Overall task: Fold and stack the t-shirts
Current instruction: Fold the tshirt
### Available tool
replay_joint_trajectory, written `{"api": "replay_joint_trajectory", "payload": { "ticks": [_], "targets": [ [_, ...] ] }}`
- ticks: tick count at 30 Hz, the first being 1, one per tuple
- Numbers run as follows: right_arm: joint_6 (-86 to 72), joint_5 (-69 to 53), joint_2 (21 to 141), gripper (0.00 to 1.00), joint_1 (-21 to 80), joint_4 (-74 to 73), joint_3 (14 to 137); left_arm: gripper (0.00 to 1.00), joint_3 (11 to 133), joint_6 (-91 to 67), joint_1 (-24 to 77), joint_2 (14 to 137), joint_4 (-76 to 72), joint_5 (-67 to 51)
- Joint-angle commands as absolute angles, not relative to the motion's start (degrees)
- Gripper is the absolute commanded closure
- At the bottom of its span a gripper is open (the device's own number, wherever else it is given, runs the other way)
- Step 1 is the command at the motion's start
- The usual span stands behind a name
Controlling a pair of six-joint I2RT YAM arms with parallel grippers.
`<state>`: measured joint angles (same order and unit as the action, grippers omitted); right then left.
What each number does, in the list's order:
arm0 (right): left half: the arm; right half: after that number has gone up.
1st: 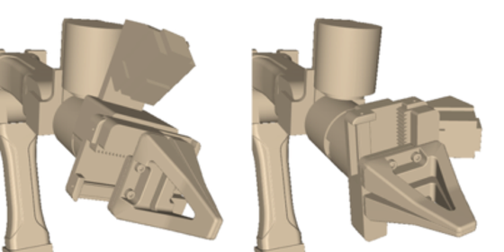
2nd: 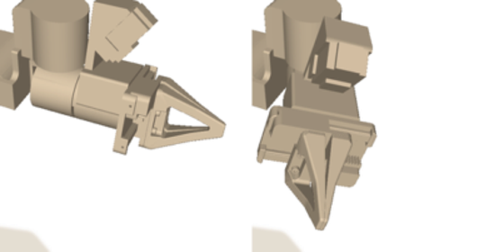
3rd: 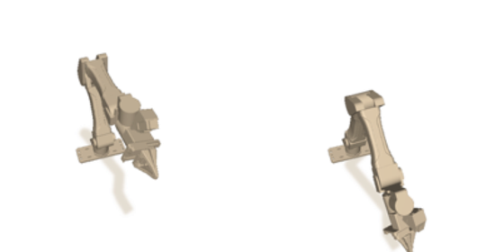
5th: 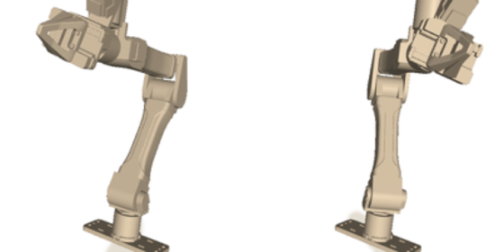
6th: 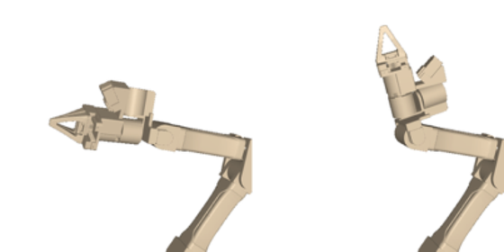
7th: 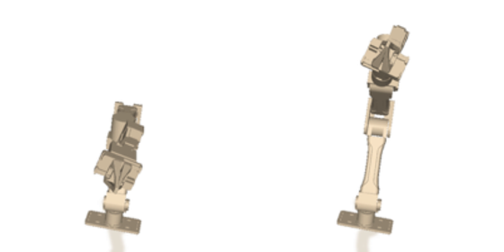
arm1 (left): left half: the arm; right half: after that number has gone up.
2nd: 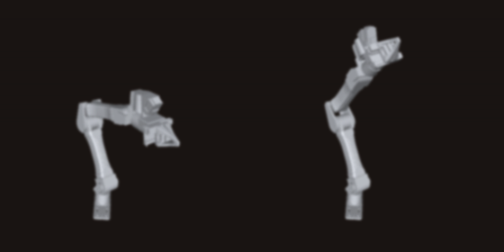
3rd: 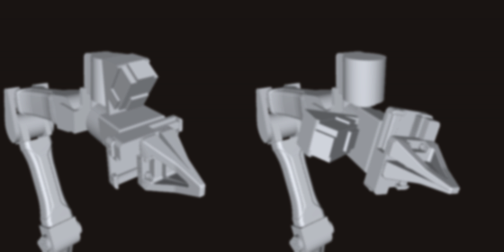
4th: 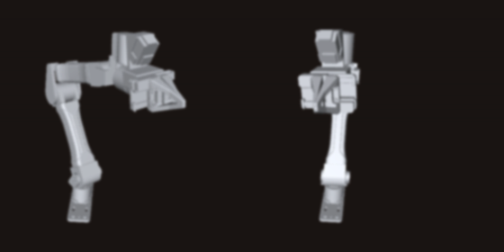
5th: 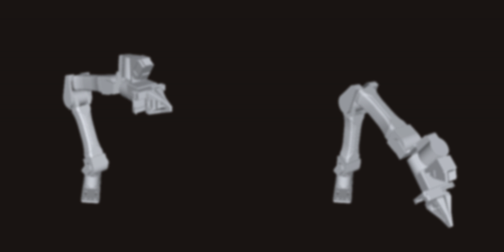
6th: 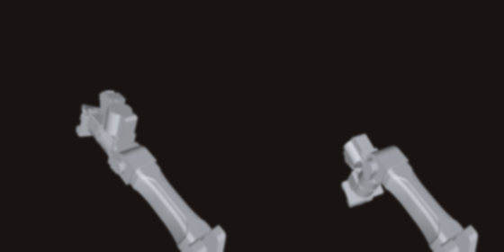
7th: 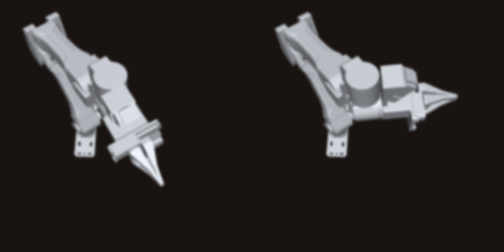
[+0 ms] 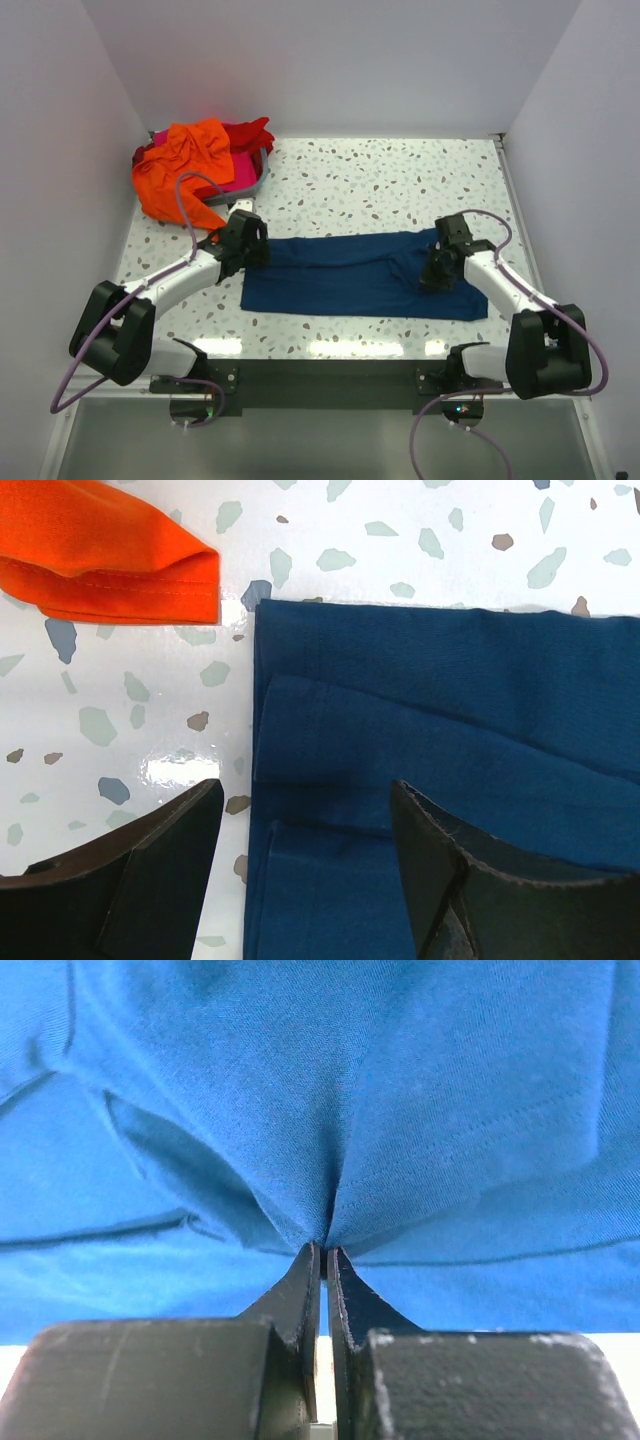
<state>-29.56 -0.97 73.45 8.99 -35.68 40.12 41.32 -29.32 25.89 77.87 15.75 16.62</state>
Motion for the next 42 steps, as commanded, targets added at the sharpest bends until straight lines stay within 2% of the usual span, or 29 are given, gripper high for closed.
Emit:
{"api": "replay_joint_trajectory", "payload": {
  "ticks": [1, 19, 29, 34, 42],
  "targets": [
    [-29.36, -1.05, 70.06, 1.0, 9.32, -39.81, 42.28, 0.28, 41.75, -28.04, 25.66, 76.91, 15.29, 16.35],
    [-30.41, -2.11, 62.14, 1.0, 11.42, -47.46, 42.63, 0.28, 42.89, -27.51, 25.58, 75.94, 16.61, 15.73],
    [-29.88, -2.28, 67.93, 1.0, 12.48, -44.92, 43.77, 0.28, 43.5, -27.07, 25.58, 76.46, 16.79, 16.26],
    [-29.88, -2.81, 69.87, 0.78, 12.57, -43.51, 44.38, 0.28, 44.38, -26.54, 25.58, 76.99, 16.44, 16.52],
    [-30.06, -4.13, 70.14, 0.7, 12.65, -41.22, 42.81, 0.3, 47.28, -26.72, 25.58, 82.52, 15.74, 19.51]
  ]
}}
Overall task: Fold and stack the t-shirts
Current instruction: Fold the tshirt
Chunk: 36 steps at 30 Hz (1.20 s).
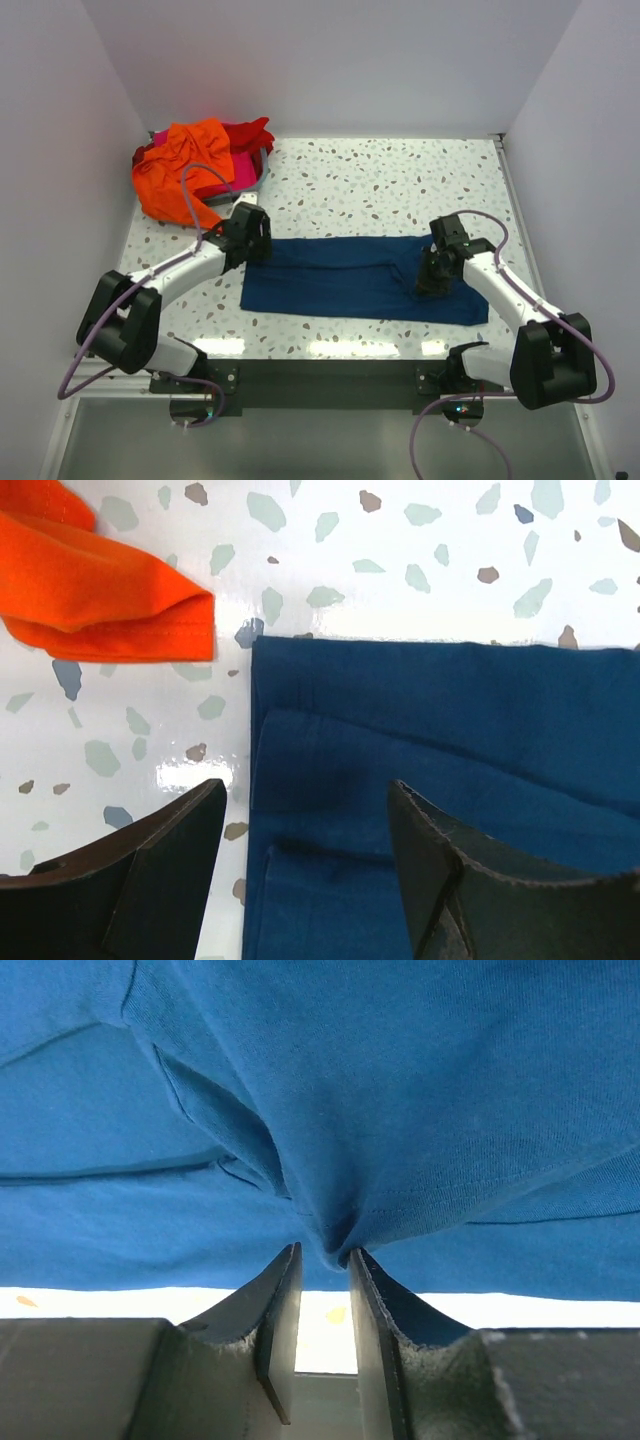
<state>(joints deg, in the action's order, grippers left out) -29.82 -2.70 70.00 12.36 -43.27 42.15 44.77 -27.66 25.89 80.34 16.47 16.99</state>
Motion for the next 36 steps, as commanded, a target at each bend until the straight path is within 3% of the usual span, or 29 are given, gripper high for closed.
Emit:
{"api": "replay_joint_trajectory", "payload": {
  "ticks": [1, 9, 13, 26, 33, 36],
  "targets": [
    [-29.97, -4.13, 70.14, 0.7, 12.57, -41.13, 42.72, 0.3, 47.98, -26.63, 25.58, 83.31, 15.73, 19.77],
    [-29.44, -5.01, 69.87, 0.69, 12.57, -40.26, 41.66, 0.36, 48.78, -26.81, 25.58, 89.91, 13.28, 21.18],
    [-29.09, -5.27, 69.79, 0.69, 12.57, -39.82, 40.7, 0.44, 48.43, -27.16, 25.58, 90.53, 12.92, 22.15],
    [-28.74, -5.98, 69.7, 0.68, 12.66, -39.29, 39.82, 0.46, 50.01, -27.33, 25.58, 89.91, 12.92, 23.47],
    [-28.92, -6.33, 69.96, 0.68, 12.57, -38.76, 39.03, 0.61, 50.71, -26.9, 25.58, 91.14, 12.66, 23.73],
    [-28.83, -6.5, 70.05, 0.68, 12.57, -38.41, 38.76, 0.73, 50.71, -26.89, 25.58, 91.23, 12.83, 23.82]
  ]
}}
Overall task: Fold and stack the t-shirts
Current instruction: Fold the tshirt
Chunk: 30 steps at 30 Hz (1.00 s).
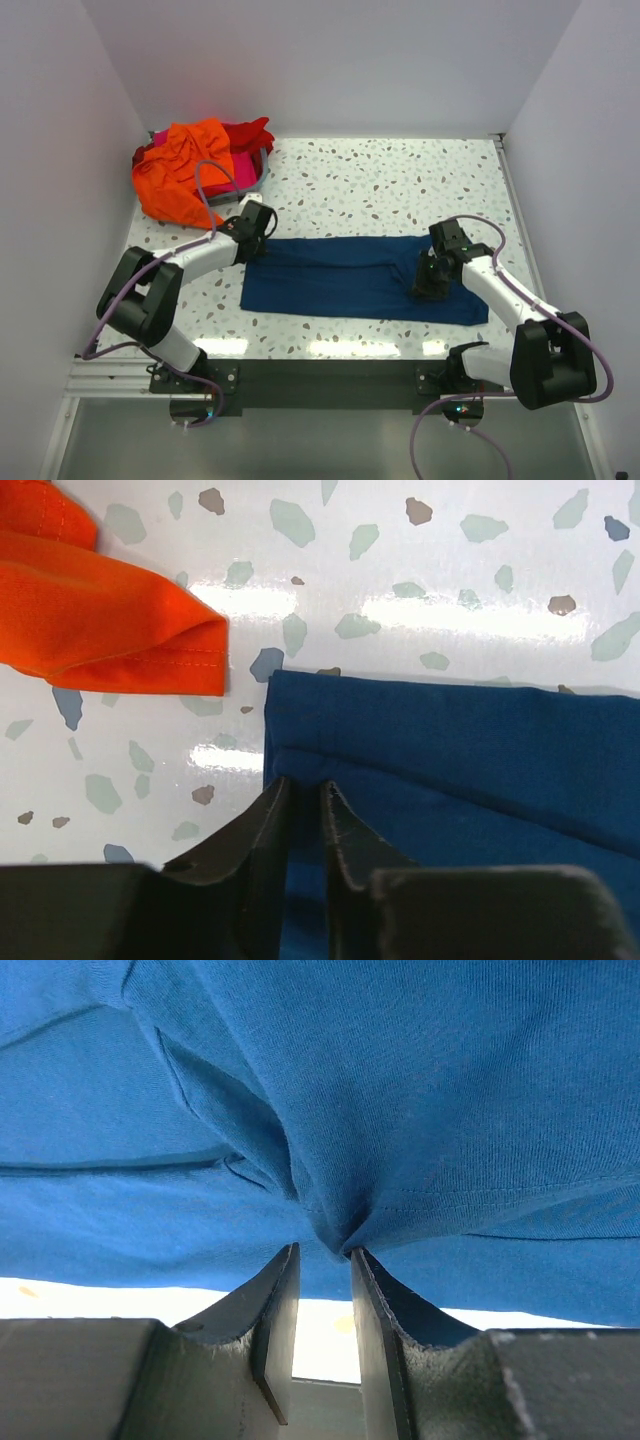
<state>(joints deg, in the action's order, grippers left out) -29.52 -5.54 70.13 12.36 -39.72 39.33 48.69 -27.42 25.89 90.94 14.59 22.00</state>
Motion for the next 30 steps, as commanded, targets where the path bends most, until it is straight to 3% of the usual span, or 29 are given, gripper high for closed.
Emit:
{"api": "replay_joint_trajectory", "payload": {
  "ticks": [1, 6, 7, 23, 29, 30],
  "targets": [
    [-28.92, -6.5, 69.87, 0.68, 12.66, -38.5, 38.76, 0.79, 50.71, -26.98, 25.58, 91.14, 12.83, 23.82],
    [-28.83, -6.33, 69.35, 0.68, 12.66, -38.85, 38.76, 1.0, 48.96, -27.16, 25.58, 88.43, 12.48, 23.82],
    [-28.83, -6.33, 69.35, 0.68, 12.66, -38.85, 38.76, 1.0, 48.52, -27.25, 25.58, 87.72, 12.39, 23.82],
    [-28.74, -6.24, 69.61, 0.68, 12.57, -38.67, 38.76, 0.99, 37.44, -29.44, 26.28, 72.87, 13.97, 20.3],
    [-28.56, -6.24, 70.05, 0.68, 12.57, -38.5, 39.11, 0.86, 34.19, -31.2, 27.24, 67.33, 16.34, 18.2],
    [-28.56, -6.24, 70.22, 0.68, 12.57, -38.41, 39.02, 0.8, 33.15, -31.72, 27.33, 65.5, 16.7, 18.02]
  ]
}}
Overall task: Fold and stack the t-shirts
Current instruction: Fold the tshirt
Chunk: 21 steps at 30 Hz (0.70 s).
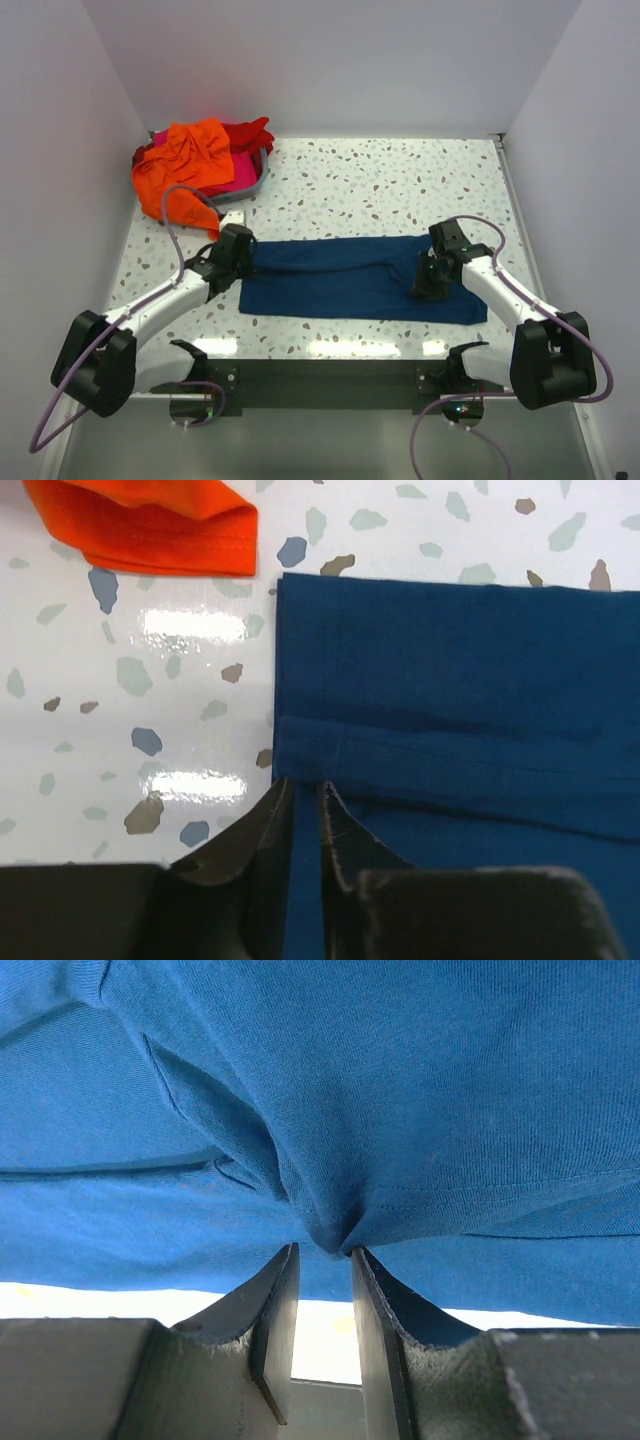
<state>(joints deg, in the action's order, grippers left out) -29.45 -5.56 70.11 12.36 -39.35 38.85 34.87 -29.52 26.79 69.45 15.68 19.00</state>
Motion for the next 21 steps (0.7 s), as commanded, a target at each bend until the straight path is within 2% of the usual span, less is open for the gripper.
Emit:
{"api": "replay_joint_trajectory", "payload": {
  "ticks": [1, 9, 14, 16, 17, 21],
  "targets": [
    [-28.48, -6.24, 70.31, 0.68, 12.66, -38.15, 38.94, 0.77, 32.7, -32.08, 27.42, 64.61, 17.66, 17.67],
    [-28.3, -6.24, 69.96, 0.68, 12.74, -38.84, 39.55, 0.64, 32.51, -34.19, 27.6, 55.38, 21.71, 16.0],
    [-27.69, -6.06, 68.47, 0.66, 12.57, -41.65, 42.0, 0.64, 37.43, -33.4, 27.6, 61.07, 20.31, 15.64],
    [-27.51, -5.98, 68.03, 0.62, 12.66, -42.53, 42.97, 0.64, 39.37, -33.13, 27.77, 64.68, 19.08, 15.21],
    [-27.42, -5.8, 67.77, 0.54, 12.66, -43.5, 44.28, 0.64, 40.33, -33.05, 27.86, 66.86, 17.42, 14.51],
    [-26.98, -4.23, 67.94, 0.36, 12.57, -46.58, 49.12, 0.64, 42.44, -33.92, 29.61, 72.75, 13.63, 13.36]
  ]
}}
